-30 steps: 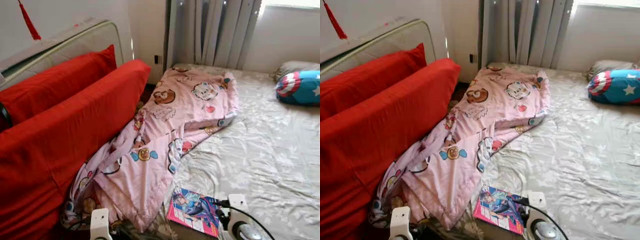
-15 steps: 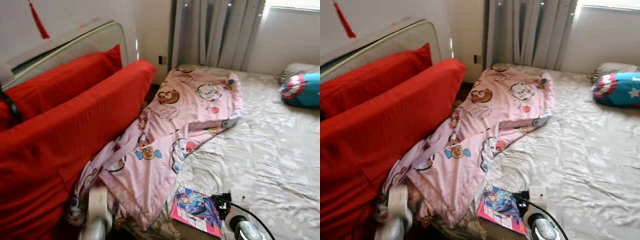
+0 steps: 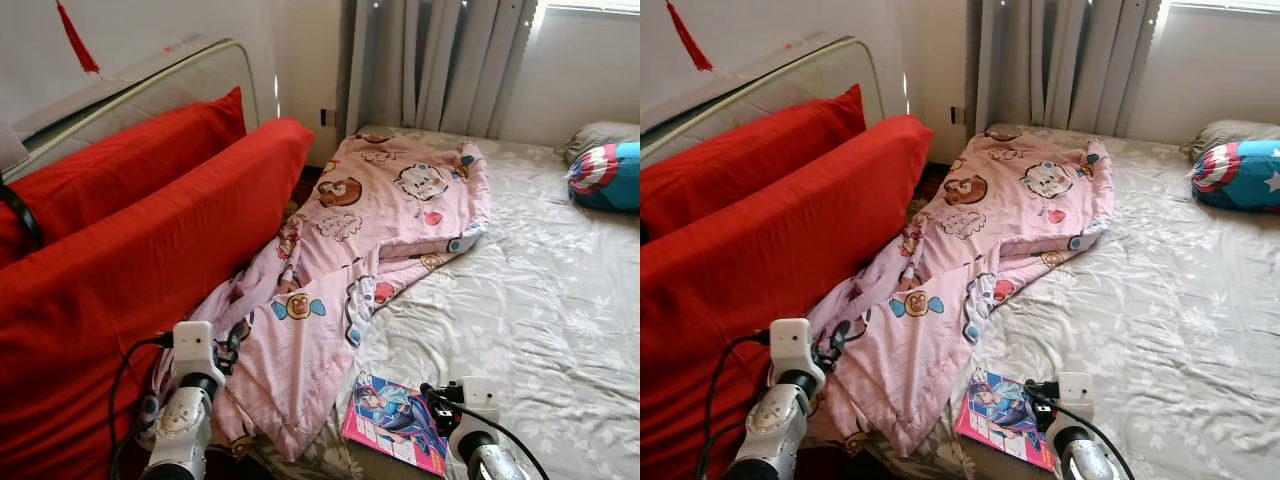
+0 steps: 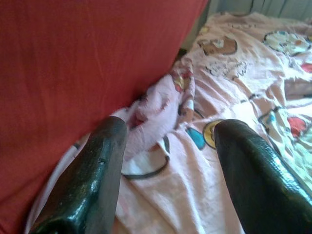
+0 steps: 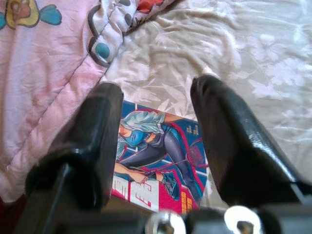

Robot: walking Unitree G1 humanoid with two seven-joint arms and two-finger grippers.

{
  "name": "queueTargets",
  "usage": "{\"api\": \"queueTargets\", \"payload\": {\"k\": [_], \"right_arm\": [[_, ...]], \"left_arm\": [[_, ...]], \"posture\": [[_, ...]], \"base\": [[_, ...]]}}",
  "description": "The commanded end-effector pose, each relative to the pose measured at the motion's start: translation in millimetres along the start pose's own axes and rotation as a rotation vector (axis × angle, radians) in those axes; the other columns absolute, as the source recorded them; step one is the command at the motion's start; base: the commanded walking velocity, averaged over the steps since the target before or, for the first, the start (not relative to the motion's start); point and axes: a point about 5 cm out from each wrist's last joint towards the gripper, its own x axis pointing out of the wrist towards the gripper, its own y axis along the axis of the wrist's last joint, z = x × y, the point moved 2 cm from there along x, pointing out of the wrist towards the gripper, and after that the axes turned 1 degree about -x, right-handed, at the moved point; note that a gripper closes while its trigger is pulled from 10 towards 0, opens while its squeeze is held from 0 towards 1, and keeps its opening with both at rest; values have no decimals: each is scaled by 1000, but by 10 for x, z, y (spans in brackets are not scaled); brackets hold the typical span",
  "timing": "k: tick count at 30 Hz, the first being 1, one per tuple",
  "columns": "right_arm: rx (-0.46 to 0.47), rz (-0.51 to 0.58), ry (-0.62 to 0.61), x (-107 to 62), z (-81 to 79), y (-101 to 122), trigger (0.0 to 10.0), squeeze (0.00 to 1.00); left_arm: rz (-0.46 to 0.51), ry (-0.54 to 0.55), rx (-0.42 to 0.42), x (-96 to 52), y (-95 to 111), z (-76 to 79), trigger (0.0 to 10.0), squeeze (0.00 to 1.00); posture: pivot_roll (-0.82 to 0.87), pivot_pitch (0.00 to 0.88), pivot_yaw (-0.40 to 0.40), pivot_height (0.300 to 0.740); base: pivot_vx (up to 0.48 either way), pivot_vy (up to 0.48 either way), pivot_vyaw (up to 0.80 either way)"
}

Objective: Clean up the room

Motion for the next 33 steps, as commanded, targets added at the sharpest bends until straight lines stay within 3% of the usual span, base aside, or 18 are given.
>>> {"api": "queueTargets", "payload": {"k": [1,8,20,26,33], "right_arm": [[-62,377,42,310,-226,1018,10000,0],[-70,410,32,313,-201,1096,10000,0],[-93,317,-21,345,-184,970,10000,0],[-95,322,-24,357,-183,1002,10000,0],[-88,336,-10,351,-221,1007,10000,0]], "left_arm": [[13,-6,4,-15,6,-4,10000,0],[32,-12,6,-16,35,16,10000,0],[44,-3,-4,36,95,21,10000,0],[55,-4,4,85,163,-6,10000,0],[69,-11,0,108,208,15,10000,0]], "posture": [[-93,0,26,740],[-101,0,30,740],[-88,0,31,740],[-91,0,32,695],[-81,0,32,695]], "base": [[0,0,0],[0,0,0],[0,0,0],[0,0,0],[0,0,0]]}}
